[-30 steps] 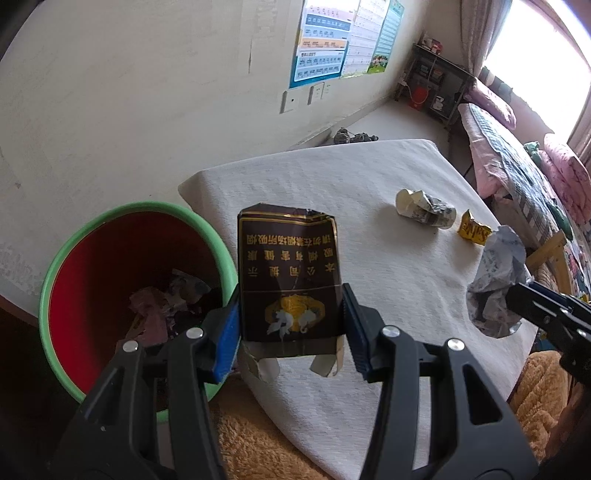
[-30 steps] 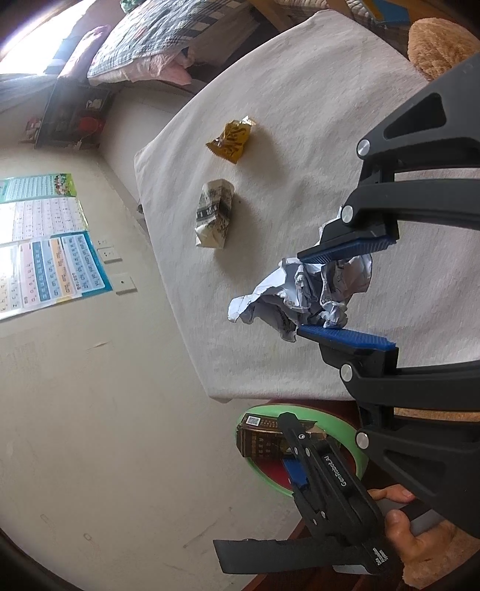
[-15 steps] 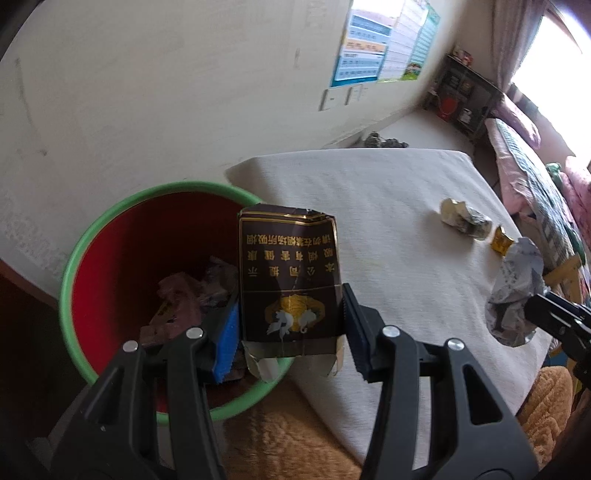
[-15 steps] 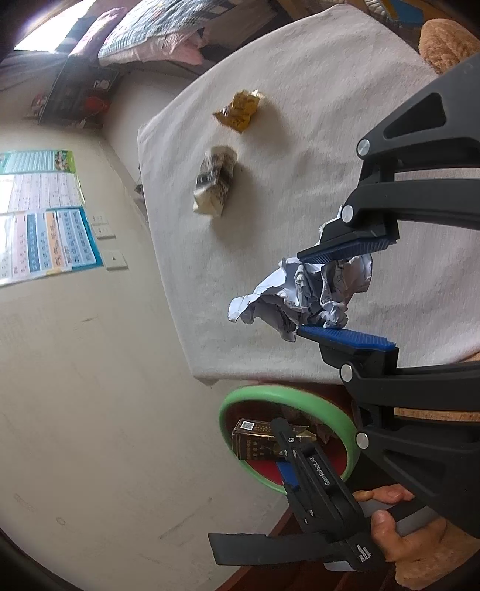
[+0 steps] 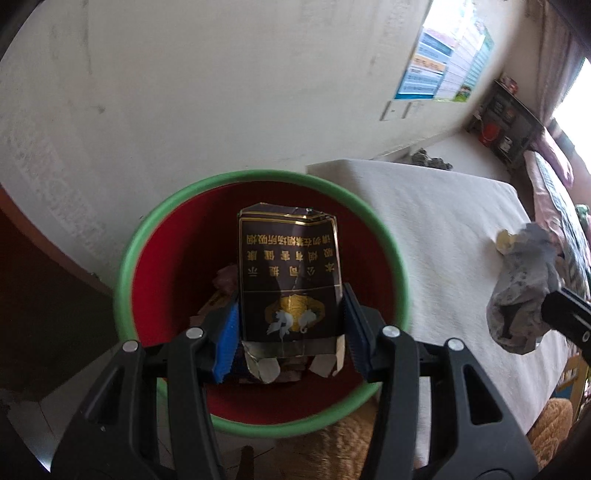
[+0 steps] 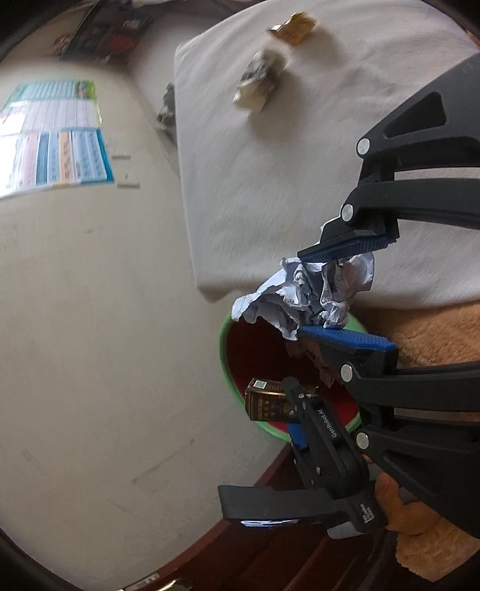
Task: Collect trash
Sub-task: 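Open both grippers to drop the brown wrapper and silver foil into the bin, then grasp the yellow snack packet on the table with the right gripper, then grasp the white-and-black printed wrapper with the left gripper while the right holds the yellow packet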
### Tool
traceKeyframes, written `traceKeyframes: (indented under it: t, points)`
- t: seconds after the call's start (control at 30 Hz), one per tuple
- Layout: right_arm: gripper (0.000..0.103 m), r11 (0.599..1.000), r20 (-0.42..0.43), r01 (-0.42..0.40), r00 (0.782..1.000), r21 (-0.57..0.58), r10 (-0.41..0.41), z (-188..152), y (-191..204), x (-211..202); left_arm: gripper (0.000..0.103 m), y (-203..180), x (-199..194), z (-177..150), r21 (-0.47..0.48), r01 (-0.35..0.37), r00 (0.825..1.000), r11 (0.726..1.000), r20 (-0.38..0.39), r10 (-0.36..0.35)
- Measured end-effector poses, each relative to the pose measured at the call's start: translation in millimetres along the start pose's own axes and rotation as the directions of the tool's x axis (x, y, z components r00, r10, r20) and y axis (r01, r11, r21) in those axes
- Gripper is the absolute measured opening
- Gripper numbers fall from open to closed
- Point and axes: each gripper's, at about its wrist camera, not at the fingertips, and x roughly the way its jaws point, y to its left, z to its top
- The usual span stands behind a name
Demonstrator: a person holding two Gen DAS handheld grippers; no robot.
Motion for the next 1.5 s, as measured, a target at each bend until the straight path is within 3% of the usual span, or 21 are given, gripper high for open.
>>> traceKeyframes:
  t: [0.3,0.33,0.37,0.4,0.47,0.57,0.67,0.7,0.8,0.87,0.9,0.97,1.07,1.1,1.2,1.23,1.27,1.33,1.5]
  points:
    - [0.036,0.991,-0.020,-0.134,0.991,0.004,0.134,23,38,29,0.056,33,-1,3,-0.069,-0.048,0.999,0.996,0.010,0.049]
    - [0.041,0.988,-0.019,-0.151,0.988,0.009,0.151,24,39,31,0.068,35,-1,3,-0.077,-0.057,0.998,0.995,0.012,0.058]
    - [0.058,0.986,-0.019,-0.166,0.986,0.018,0.166,25,39,33,0.076,39,-2,1,-0.094,-0.066,0.997,0.993,0.019,0.068]
    - [0.067,0.985,-0.010,-0.167,0.986,0.031,0.167,24,36,32,0.076,40,-2,2,-0.106,-0.065,0.997,0.992,0.024,0.067]
    - [0.068,0.987,0.007,-0.154,0.988,0.045,0.154,22,27,28,0.077,43,-1,1,-0.122,-0.065,0.998,0.990,0.015,0.067]
    - [0.068,0.994,0.029,-0.083,0.996,0.068,0.081,19,-6,18,0.078,38,3,3,-0.112,-0.068,0.998,0.991,0.001,0.068]
    - [0.073,0.989,0.056,0.073,0.995,0.126,-0.081,14,-66,5,0.081,24,3,4,-0.076,-0.065,0.998,0.995,0.009,0.066]
    - [0.073,0.973,0.055,0.165,0.983,0.161,-0.175,10,-98,-1,0.081,20,3,5,-0.062,-0.064,0.998,0.996,0.013,0.065]
    - [0.073,0.910,0.036,0.336,0.934,0.245,-0.355,-1,-168,-16,0.082,0,3,4,-0.009,-0.045,0.999,0.999,0.017,0.045]
    - [0.073,0.834,-0.002,0.452,0.880,0.315,-0.476,-8,-224,-26,0.082,-18,5,5,0.024,-0.022,1.000,0.999,0.012,0.022]
    - [0.073,0.803,-0.028,0.479,0.864,0.355,-0.503,-11,-248,-29,0.082,-30,7,5,0.046,-0.006,1.000,0.999,0.006,0.006]
    - [0.073,0.762,-0.079,0.498,0.853,0.413,-0.515,-17,-282,-29,0.082,-54,10,6,0.091,0.023,1.000,0.996,-0.009,-0.022]
    - [0.072,0.734,-0.133,0.497,0.858,0.462,-0.496,-21,-319,-22,0.082,-100,14,10,0.177,0.078,0.997,0.981,-0.024,-0.075]
    - [0.069,0.742,-0.140,0.478,0.871,0.471,-0.472,-23,-327,-18,0.082,-118,15,13,0.202,0.107,0.994,0.973,-0.030,-0.103]
    - [0.048,0.773,-0.157,0.422,0.904,0.474,-0.397,-29,-334,-10,0.086,-168,20,18,0.259,0.187,0.982,0.948,-0.048,-0.180]
    - [0.030,0.784,-0.168,0.398,0.917,0.477,-0.363,-32,-334,-6,0.090,-188,23,20,0.282,0.211,0.977,0.936,-0.055,-0.204]
    - [0.027,0.789,-0.164,0.377,0.925,0.486,-0.341,-32,-334,-7,0.092,-206,26,21,0.303,0.229,0.973,0.925,-0.061,-0.221]
    - [0.025,0.791,-0.118,0.332,0.941,0.515,-0.317,-40,-328,-21,0.096,-239,33,22,0.346,0.260,0.965,0.901,-0.074,-0.250]
    - [0.025,0.802,-0.012,0.254,0.955,0.540,-0.295,-69,-293,-66,0.097,-309,59,26,0.453,0.215,0.976,0.865,-0.070,-0.206]
